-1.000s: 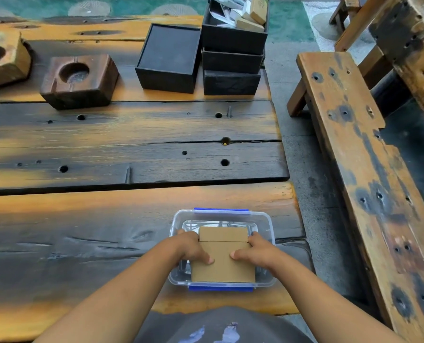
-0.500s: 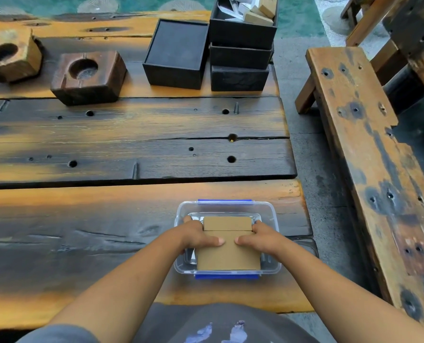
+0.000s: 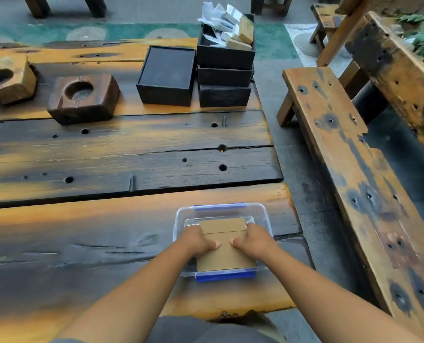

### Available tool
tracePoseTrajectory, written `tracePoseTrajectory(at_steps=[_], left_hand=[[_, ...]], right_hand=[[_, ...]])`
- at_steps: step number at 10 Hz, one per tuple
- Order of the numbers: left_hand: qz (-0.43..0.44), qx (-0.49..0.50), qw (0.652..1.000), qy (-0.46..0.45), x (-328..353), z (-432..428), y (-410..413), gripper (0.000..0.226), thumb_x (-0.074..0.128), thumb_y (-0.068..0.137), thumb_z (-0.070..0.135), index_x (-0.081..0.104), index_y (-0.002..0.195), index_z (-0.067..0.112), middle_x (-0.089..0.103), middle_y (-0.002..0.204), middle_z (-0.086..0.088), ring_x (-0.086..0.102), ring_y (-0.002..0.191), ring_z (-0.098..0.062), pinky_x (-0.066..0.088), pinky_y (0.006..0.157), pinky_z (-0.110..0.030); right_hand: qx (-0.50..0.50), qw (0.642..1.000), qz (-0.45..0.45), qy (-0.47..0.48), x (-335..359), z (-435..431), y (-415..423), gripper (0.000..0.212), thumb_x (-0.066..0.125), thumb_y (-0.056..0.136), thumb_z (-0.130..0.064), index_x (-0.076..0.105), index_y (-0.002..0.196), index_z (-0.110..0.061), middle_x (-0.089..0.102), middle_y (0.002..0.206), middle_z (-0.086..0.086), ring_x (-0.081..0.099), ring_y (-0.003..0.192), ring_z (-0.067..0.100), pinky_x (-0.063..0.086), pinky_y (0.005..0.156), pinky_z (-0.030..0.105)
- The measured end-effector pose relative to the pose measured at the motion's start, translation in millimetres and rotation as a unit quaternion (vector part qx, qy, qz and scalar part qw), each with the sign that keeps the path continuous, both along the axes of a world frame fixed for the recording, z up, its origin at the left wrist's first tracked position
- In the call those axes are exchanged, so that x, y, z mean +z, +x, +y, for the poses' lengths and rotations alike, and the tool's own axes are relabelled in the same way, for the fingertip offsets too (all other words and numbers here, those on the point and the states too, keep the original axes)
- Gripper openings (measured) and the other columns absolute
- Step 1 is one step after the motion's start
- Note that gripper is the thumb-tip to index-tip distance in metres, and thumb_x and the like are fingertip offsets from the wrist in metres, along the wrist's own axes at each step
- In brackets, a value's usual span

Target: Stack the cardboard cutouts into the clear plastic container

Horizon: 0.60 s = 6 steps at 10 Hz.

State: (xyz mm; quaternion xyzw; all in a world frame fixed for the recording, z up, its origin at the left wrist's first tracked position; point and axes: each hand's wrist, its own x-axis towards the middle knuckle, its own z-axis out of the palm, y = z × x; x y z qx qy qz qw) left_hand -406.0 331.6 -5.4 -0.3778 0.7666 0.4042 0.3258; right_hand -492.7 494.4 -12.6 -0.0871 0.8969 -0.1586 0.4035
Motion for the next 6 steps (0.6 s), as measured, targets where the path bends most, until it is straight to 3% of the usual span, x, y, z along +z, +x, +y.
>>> tracePoseTrajectory(at_steps=[1,2,3,4,5,6], left_hand=[[0.034,0.014,0.999,-0.008,9.6,7.8,7.1,0.059,0.077,0.072,0.043,0.060,0.122,0.015,0.066,0.119,-0.007,0.064,0.105,-0.024,0.054,0.092,-0.037],[0.052,0.017,0.998,-0.008,28.3,11.1,17.0,0.063,0.074,0.078,0.035,0.049,0.131,0.009,0.063,0.127,-0.011,0.062,0.113,-0.026,0.050,0.096,-0.034],[0.064,-0.003,0.996,-0.057,53.1,12.0,28.6,0.050,0.065,0.086,0.031,0.051,0.128,0.010,0.062,0.129,-0.010,0.060,0.109,-0.024,0.045,0.083,-0.026],[0.106,0.003,0.988,-0.114,87.2,13.4,37.2,0.052,0.064,0.087,0.033,0.051,0.132,0.011,0.058,0.134,-0.010,0.057,0.115,-0.024,0.038,0.082,-0.024],[0.188,0.024,0.961,-0.200,128.5,13.6,41.6,0.050,0.064,0.086,0.030,0.054,0.133,0.015,0.056,0.137,-0.006,0.056,0.121,-0.022,0.042,0.090,-0.027],[0.273,0.052,0.920,-0.277,169.4,12.5,40.2,0.030,0.063,0.089,0.028,0.062,0.118,0.021,0.068,0.111,0.001,0.062,0.095,-0.014,0.049,0.081,-0.028]], right_hand=[[-0.030,0.997,0.062,-0.017,8.7,4.4,13.7,0.060,0.063,0.074,-0.058,0.052,0.119,-0.020,0.063,0.118,0.003,0.061,0.106,0.022,0.048,0.078,0.032],[-0.015,0.995,0.087,-0.036,22.8,12.3,19.4,0.053,0.059,0.078,-0.057,0.055,0.115,-0.020,0.066,0.115,0.004,0.062,0.104,0.023,0.044,0.074,0.031],[0.042,0.990,0.121,-0.051,49.4,17.8,15.0,0.042,0.057,0.083,-0.048,0.060,0.113,-0.018,0.068,0.114,0.006,0.063,0.104,0.025,0.045,0.075,0.032],[0.092,0.974,0.191,-0.084,88.3,18.8,0.7,0.029,0.056,0.085,-0.030,0.065,0.109,-0.016,0.071,0.104,0.007,0.064,0.094,0.023,0.049,0.074,0.031],[0.088,0.947,0.237,-0.200,133.3,17.5,-10.4,0.028,0.049,0.085,-0.014,0.067,0.106,-0.017,0.072,0.088,0.005,0.067,0.075,0.020,0.054,0.064,0.031],[0.089,0.897,0.315,-0.297,176.6,18.9,-15.8,0.017,0.052,0.091,-0.019,0.067,0.098,-0.021,0.067,0.074,-0.004,0.062,0.065,0.013,0.053,0.061,0.031]])
